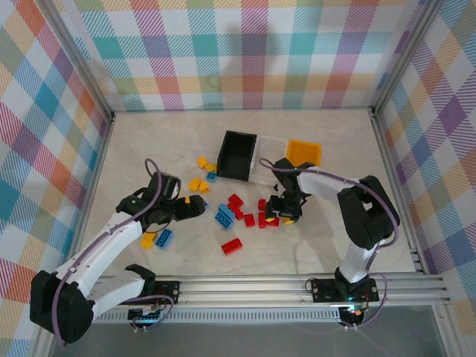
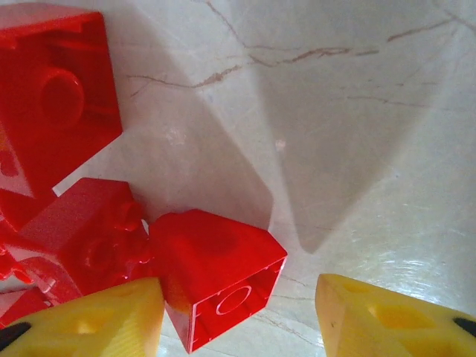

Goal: Sort the legos into containers by color

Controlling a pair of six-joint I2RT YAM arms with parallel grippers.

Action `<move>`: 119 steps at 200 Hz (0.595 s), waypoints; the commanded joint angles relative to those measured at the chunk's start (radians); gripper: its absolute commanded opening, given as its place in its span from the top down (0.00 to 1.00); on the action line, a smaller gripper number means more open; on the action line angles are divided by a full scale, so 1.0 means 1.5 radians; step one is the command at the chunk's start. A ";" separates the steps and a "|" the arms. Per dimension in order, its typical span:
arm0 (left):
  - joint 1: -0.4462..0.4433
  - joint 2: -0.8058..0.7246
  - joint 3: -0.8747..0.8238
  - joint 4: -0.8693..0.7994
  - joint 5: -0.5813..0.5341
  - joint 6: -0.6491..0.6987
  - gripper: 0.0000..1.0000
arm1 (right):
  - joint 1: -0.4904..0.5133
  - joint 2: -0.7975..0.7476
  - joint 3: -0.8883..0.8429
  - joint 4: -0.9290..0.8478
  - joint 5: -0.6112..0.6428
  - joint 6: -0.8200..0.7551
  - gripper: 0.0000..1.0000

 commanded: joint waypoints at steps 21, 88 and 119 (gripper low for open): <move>-0.008 -0.013 -0.012 -0.016 -0.017 -0.009 0.00 | 0.013 0.028 0.006 0.015 0.002 0.026 0.44; -0.008 -0.002 -0.006 -0.016 -0.023 -0.006 0.00 | 0.024 0.044 0.024 0.011 0.011 0.038 0.59; -0.009 0.000 -0.011 -0.013 -0.024 -0.007 0.00 | 0.025 0.025 0.023 0.001 0.022 0.036 0.65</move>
